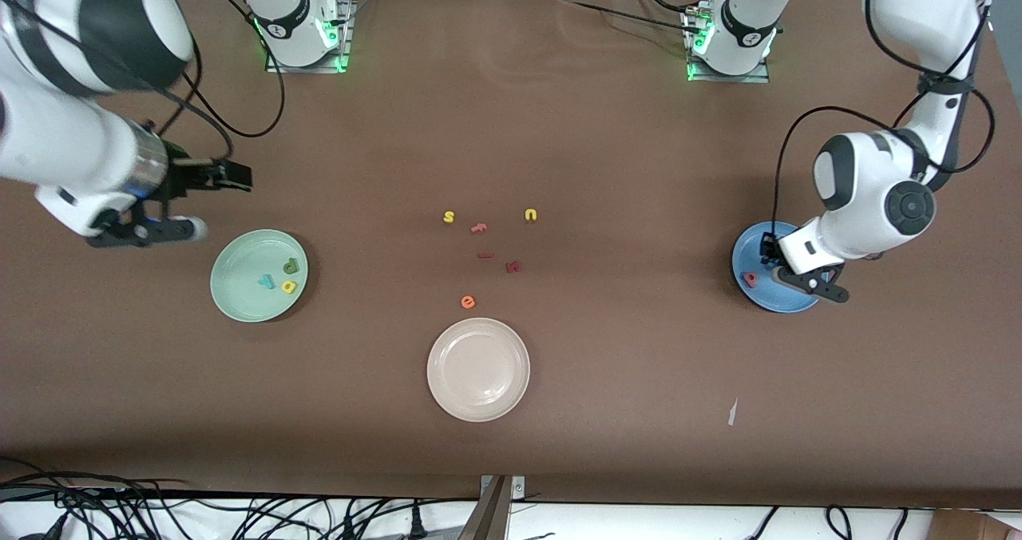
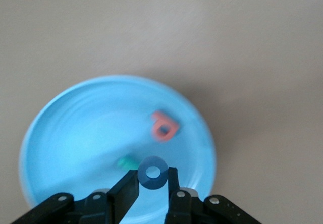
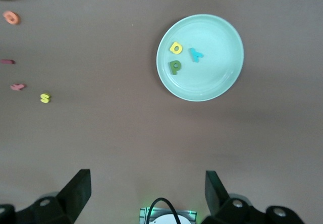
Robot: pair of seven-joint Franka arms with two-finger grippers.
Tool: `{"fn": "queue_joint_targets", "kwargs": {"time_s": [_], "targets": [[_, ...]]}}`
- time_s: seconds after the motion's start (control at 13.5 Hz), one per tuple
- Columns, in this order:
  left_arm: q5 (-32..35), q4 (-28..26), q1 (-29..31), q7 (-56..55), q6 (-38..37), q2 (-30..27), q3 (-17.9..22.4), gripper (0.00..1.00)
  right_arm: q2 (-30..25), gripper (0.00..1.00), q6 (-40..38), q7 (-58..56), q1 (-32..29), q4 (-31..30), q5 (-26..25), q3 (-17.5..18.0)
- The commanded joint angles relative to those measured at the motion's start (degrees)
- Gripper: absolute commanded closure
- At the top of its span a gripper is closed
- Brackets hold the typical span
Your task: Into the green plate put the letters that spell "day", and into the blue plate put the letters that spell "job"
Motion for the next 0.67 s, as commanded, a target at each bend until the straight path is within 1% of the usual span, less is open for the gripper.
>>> {"fn": "queue_joint_targets", "kwargs": {"time_s": [0.0, 0.07, 0.15, 0.22, 0.3, 0.52, 0.59], "targets": [[2.21, -2.30, 1.55, 1.03, -0.40, -2.00, -0.01, 0.52, -5.79, 0.00, 0.40, -0.03, -3.26, -3.57, 0.02, 1.37], [2.21, -2.30, 1.82, 1.03, -0.31, -1.65, -0.01, 0.47, -6.76, 0.00, 0.31, -0.12, -3.79, -3.57, -0.15, 1.37], [2.21, -2.39, 1.74, 1.03, -0.31, -1.65, -0.01, 0.35, -7.29, 0.00, 0.31, -0.12, -4.41, -3.57, -0.07, 1.45], [2.21, -2.39, 1.73, 0.77, -0.31, -1.65, -0.01, 0.08, -7.82, 0.00, 0.14, 0.06, -4.41, -3.74, -0.24, 1.37], [2.21, -2.39, 1.73, 0.77, -0.39, -1.82, -0.01, 0.00, -7.91, 0.00, 0.05, 0.23, -4.59, -4.79, -0.07, 1.37], [2.21, -2.47, 1.82, -0.02, -0.39, -2.43, -0.01, 0.00, -8.18, 0.00, 1.71, 0.32, -5.12, -6.20, -0.24, 1.37], [2.13, -2.47, 1.82, -0.02, -0.39, -3.74, -0.10, 0.00, -8.18, 0.00, 1.72, 0.67, -4.85, -6.20, -0.33, 1.45]]}}
